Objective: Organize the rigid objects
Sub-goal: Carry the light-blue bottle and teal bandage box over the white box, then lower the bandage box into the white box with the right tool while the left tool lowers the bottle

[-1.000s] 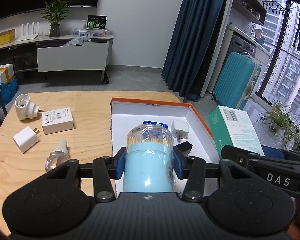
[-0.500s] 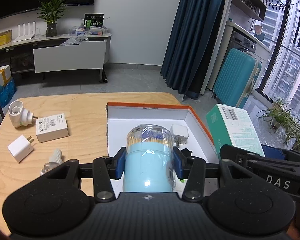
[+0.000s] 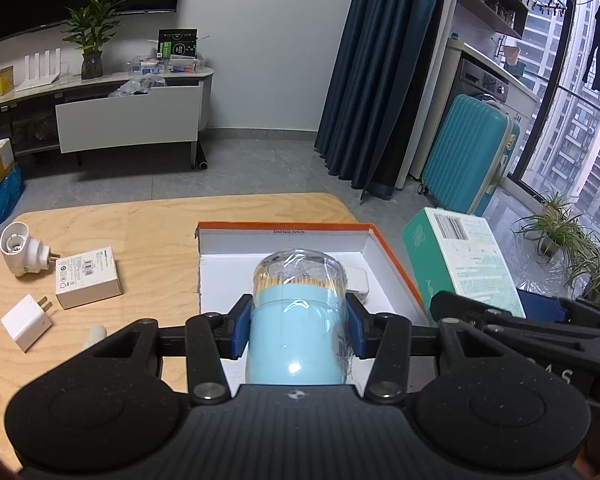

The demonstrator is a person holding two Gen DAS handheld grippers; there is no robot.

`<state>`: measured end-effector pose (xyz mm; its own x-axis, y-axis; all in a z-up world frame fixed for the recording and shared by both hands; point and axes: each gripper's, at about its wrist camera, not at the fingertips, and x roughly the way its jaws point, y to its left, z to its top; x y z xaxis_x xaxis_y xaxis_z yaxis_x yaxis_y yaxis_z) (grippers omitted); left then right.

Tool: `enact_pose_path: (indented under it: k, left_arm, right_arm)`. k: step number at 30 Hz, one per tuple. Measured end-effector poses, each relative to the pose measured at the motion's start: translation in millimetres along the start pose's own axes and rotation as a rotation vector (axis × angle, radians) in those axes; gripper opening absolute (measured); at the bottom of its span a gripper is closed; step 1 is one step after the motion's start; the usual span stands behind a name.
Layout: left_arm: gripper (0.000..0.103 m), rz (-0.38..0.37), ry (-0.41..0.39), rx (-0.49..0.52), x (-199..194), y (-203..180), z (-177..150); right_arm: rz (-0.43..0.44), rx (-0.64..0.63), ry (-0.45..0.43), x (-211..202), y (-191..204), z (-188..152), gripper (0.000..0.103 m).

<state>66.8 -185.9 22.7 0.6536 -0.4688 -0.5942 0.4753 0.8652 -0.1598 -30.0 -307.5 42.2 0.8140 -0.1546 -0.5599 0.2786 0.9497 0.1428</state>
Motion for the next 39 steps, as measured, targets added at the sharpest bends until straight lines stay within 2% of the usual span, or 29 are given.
enact_pose_path:
  k: [25,39]
  left_arm:
    - [0.048,-0.006,0.053,-0.008,27.8,-1.4,3.1]
    - [0.048,-0.014,0.063,-0.012,36.8,-1.3,5.5]
  right_arm:
    - [0.002,-0.002,0.072,42.3,-12.6,22.4,0.084]
    - [0.002,-0.023,0.056,61.7,-4.0,39.6,0.084]
